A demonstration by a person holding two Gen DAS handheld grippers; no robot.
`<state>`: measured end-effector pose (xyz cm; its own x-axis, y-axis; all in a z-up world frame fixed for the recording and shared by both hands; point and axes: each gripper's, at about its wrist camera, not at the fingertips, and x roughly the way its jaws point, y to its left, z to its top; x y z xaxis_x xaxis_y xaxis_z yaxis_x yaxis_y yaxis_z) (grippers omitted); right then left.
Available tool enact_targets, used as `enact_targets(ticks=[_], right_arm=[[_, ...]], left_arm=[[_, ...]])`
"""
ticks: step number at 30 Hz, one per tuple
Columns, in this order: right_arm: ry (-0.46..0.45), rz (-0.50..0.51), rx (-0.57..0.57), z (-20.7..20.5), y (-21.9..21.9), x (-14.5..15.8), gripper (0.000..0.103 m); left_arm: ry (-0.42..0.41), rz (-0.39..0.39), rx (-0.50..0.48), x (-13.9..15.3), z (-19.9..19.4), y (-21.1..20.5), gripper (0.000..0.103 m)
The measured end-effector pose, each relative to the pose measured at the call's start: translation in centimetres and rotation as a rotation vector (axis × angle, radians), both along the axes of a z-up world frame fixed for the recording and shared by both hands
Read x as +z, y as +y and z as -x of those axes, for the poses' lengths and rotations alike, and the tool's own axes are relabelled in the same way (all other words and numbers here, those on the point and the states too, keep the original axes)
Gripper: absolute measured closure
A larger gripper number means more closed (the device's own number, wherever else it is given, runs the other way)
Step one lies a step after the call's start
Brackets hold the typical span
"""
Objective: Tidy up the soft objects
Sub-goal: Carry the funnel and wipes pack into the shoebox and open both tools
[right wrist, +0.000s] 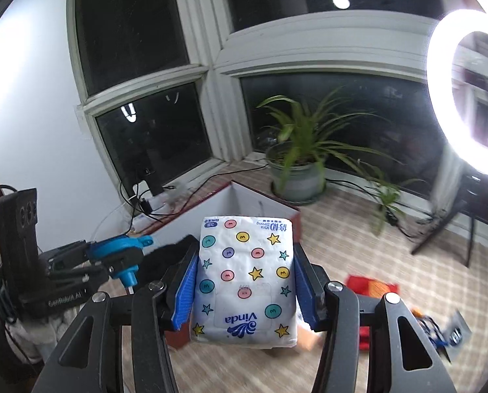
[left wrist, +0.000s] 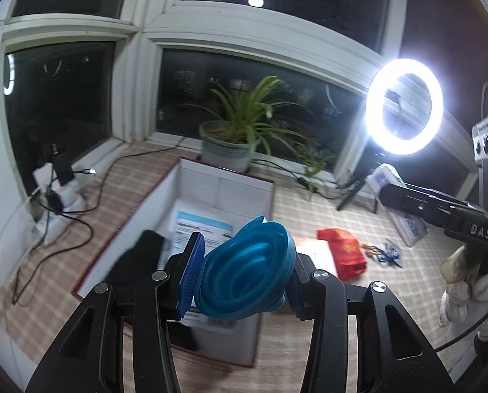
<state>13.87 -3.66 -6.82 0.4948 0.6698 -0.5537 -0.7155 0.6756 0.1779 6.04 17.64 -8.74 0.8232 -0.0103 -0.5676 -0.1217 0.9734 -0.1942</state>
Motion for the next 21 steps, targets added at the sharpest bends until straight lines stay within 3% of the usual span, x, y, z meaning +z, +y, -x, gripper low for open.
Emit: enact_targets(ticks=[10,21], right_arm=[[0.052,0.045,0.057,-4.5,8.0,-2.0,0.054],[0.078,0.106,0.091,-7.3,13.7,-5.0,0.054]], left_arm=[[0.048,-0.001,0.062,-1.9,-1.9,3.2,0.059],[0.12,0.024,0.102,-4.5,-4.0,5.0,0.059]])
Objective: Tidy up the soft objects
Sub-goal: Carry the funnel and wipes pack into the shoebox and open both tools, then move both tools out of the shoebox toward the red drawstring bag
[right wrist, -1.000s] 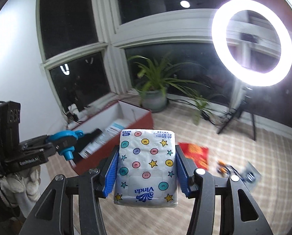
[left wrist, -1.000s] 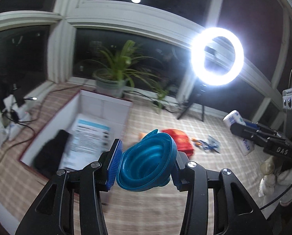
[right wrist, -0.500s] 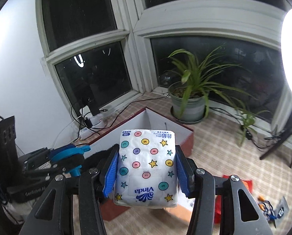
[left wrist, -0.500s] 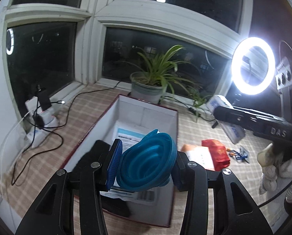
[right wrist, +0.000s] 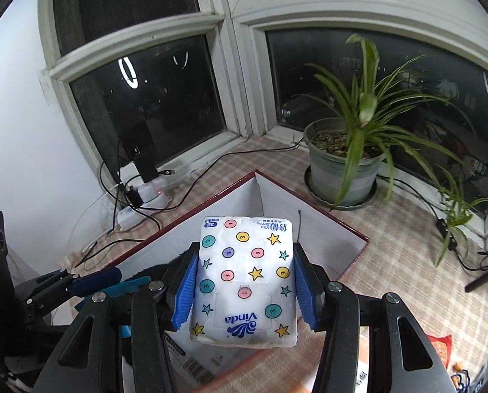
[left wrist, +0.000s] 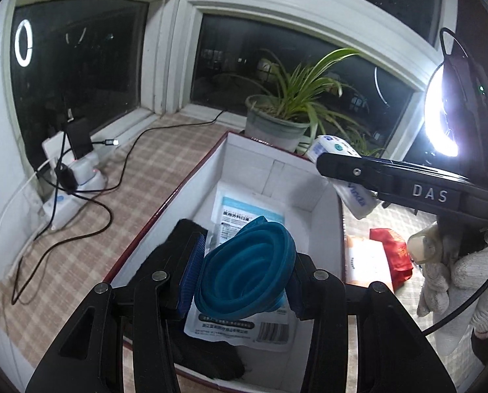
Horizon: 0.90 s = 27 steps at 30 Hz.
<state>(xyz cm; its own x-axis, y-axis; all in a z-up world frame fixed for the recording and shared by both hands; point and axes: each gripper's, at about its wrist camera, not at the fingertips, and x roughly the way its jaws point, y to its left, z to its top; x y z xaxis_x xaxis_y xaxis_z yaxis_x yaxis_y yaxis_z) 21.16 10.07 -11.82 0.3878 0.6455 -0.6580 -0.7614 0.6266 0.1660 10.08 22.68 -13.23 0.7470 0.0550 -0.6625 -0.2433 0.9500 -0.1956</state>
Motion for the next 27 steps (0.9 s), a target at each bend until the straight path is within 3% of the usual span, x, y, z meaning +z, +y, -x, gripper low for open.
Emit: enact_targets(ticks=[9,13,16,27], right_arm=[[0.022,0.039,0.037,-1.2,2.8,-1.9,0.052],[0.006,0.035,0.049,-1.1,3.2,-1.8,0.033],[-0.013,0.022,0.043,-0.9,3.1,-1.2,0.033],[-0.154,0.0,0.023,2.5,1.3,3.2,0.026]], left_arm=[[0.035,0.011,0.018,-0.9,-1.1,0.6,0.057],[0.042,0.013,0.023,-1.0,-1.2,0.6,0.05],[0.042,0.008,0.028,-0.9,-1.2,0.6,0.042],[0.012,0.001,0.017,0.4,0.3,-0.2,0.042]])
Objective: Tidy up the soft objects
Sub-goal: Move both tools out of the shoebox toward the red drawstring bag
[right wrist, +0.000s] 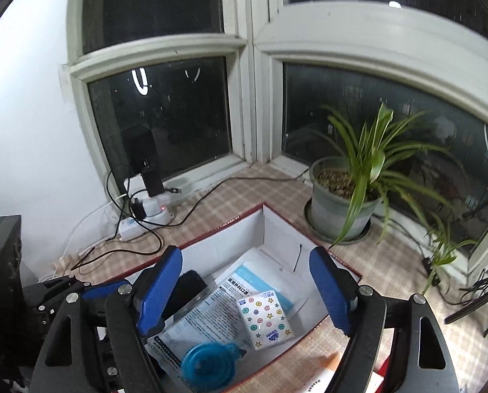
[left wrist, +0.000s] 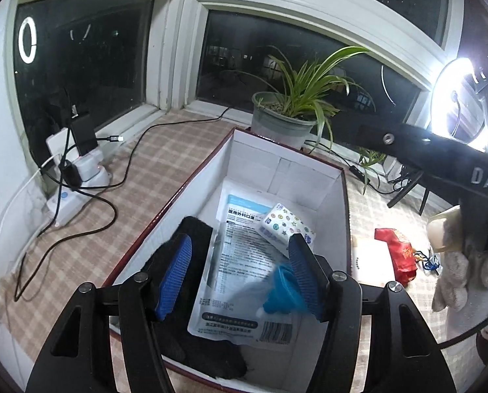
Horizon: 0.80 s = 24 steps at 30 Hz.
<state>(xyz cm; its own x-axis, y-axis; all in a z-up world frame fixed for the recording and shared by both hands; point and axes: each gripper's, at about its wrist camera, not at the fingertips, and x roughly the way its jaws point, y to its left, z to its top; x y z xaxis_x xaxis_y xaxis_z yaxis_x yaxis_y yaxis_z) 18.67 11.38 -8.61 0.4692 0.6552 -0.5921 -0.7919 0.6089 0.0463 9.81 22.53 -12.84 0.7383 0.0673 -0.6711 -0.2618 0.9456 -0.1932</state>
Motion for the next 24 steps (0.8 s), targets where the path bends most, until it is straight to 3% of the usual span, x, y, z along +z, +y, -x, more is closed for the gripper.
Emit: enact_targets(ticks=[15,24], right_arm=[[-0.07,-0.04,-0.037,2.0,-3.6,3.3,0.025],[-0.092,-0.01,-0.174,1.7,-10.9,3.4,0.024]], left_arm=[[-0.049,0.02,-0.055,2.3,0.6,-2.8,0.042],[-0.07,0.035,-0.148,3.5,0.8,-7.3,0.042]])
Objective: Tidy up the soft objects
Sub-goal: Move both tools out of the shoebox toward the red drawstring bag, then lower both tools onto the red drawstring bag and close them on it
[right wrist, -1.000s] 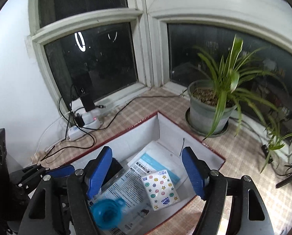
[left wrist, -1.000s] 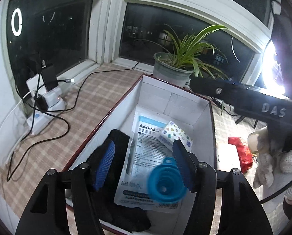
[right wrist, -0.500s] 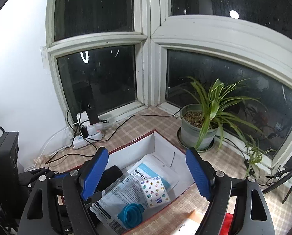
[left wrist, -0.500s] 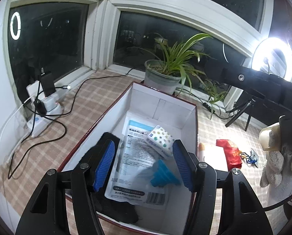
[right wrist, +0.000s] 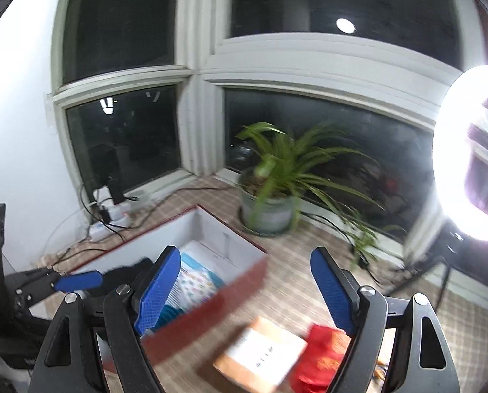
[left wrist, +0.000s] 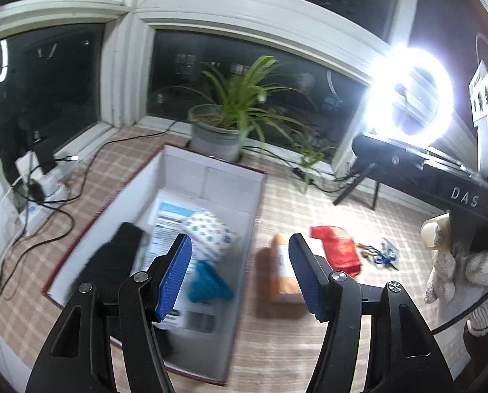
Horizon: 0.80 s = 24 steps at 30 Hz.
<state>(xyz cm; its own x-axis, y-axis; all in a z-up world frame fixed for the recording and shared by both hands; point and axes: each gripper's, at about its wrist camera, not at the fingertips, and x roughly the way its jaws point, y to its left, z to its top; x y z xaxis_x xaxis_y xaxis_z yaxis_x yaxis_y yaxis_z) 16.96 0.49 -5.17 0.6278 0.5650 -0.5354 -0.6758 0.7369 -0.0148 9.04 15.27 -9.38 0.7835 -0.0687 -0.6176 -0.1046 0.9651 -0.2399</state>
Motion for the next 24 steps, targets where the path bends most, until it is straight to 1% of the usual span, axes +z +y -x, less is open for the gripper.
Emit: enact_targets(ticks=[3,8,12,15,19,24], right_arm=[[0.043,-0.006,-0.036,-0.7,-3.4,-0.5,0.023],[0.141,-0.03,-0.08,-2.3,-9.4,-1.4,0.023],[0.196,-0.057,-0.105,-3.4,-13.3,-2.2,0.023],[0.264,-0.086,-0.113,-4.5,-15.9,-3.2,0.023],[0.319,-0.085,-0.122,-5.8,-17.8,-4.9,0.023],[0.44,-0.118,-0.103,-8.1,-19.1,-7.8,0.023]], left_arm=[[-0.001,0.007,-0.034,-0.1,-0.2,-2.0,0.042],[0.006,0.039,-0.084,-0.7,-0.8,-4.8,0.042],[0.031,0.061,-0.13,-1.9,-1.8,-7.1,0.042],[0.05,0.066,-0.145,-2.9,-2.3,-8.5,0.042],[0.077,0.085,-0.167,-4.1,-3.2,-10.1,0.042],[0.106,0.093,-0.221,-5.3,-4.9,-12.6,0.042]])
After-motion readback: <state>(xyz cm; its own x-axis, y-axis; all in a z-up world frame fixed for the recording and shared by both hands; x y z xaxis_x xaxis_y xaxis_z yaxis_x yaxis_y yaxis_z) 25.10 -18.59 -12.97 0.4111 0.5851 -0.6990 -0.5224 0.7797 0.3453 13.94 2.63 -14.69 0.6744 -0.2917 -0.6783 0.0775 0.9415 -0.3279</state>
